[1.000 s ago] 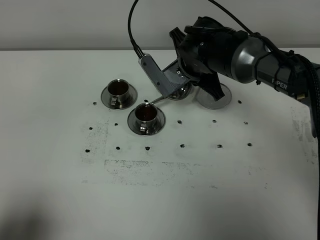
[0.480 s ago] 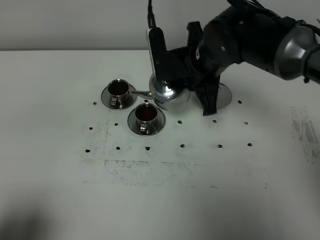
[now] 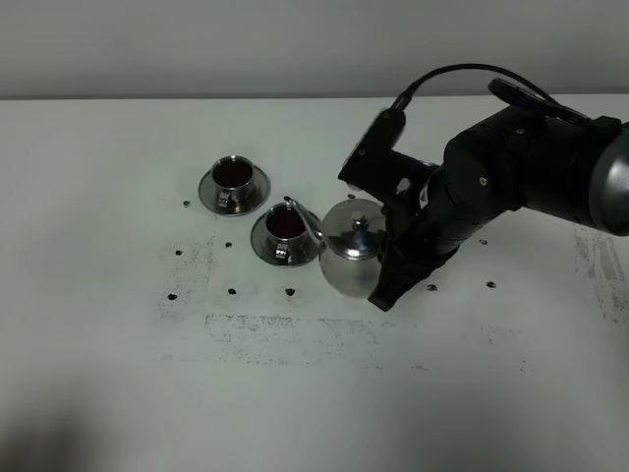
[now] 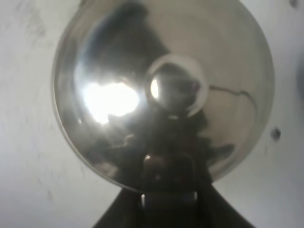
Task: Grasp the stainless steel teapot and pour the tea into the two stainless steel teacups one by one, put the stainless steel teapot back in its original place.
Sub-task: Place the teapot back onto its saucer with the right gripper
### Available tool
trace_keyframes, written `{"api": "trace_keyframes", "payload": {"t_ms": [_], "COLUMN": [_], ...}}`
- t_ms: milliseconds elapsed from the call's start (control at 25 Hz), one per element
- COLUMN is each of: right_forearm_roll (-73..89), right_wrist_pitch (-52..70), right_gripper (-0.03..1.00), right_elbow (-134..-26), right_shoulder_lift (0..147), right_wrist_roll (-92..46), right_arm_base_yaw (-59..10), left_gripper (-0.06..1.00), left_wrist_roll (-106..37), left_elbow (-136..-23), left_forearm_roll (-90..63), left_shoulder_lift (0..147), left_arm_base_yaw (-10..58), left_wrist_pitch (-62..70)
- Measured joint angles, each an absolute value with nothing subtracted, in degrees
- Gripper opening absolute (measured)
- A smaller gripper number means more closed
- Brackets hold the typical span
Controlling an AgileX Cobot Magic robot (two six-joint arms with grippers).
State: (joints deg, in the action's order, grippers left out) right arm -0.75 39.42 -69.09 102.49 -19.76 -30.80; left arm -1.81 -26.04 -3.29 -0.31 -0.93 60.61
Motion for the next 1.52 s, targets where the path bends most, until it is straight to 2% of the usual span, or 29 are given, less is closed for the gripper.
{"api": "trace_keyframes", "payload": {"t_ms": [120,240,840,1240,1520], "right_forearm_roll": [-1.8,-2.7,-6.7,-7.6,-7.0], "right_wrist_pitch": [38.8,38.6,35.2,37.2,41.6], "right_gripper": [0.20,0.20,0.20,0.20,0.20], "right_elbow": [-69.0,-69.0,-69.0,-69.6,-77.1], "right_shoulder_lift": [102.6,103.5,108.6,107.3,104.5], "right_wrist_roll": [-9.1,-5.2,-4.0,-4.0,-3.3], "right_arm_base_yaw": [-30.8,-31.0,-33.3,-33.6,-27.2], "left_gripper": [0.56,0.56,0.56,0.56,0.56], "left_wrist_roll": [-1.8,-1.8,-1.8,-1.8,-1.8], "left_elbow": [-26.0,-26.0,-26.0,-26.0,-26.0], "left_forearm_roll": [-3.3,-3.3,-3.3,-3.3,-3.3], "left_shoulder_lift": [-0.3,-0.3,-0.3,-0.3,-0.3], "left_arm_base_yaw": [-0.9,-0.9,-0.9,-0.9,-0.9], "left_wrist_pitch": [60.6,60.6,60.6,60.6,60.6]}}
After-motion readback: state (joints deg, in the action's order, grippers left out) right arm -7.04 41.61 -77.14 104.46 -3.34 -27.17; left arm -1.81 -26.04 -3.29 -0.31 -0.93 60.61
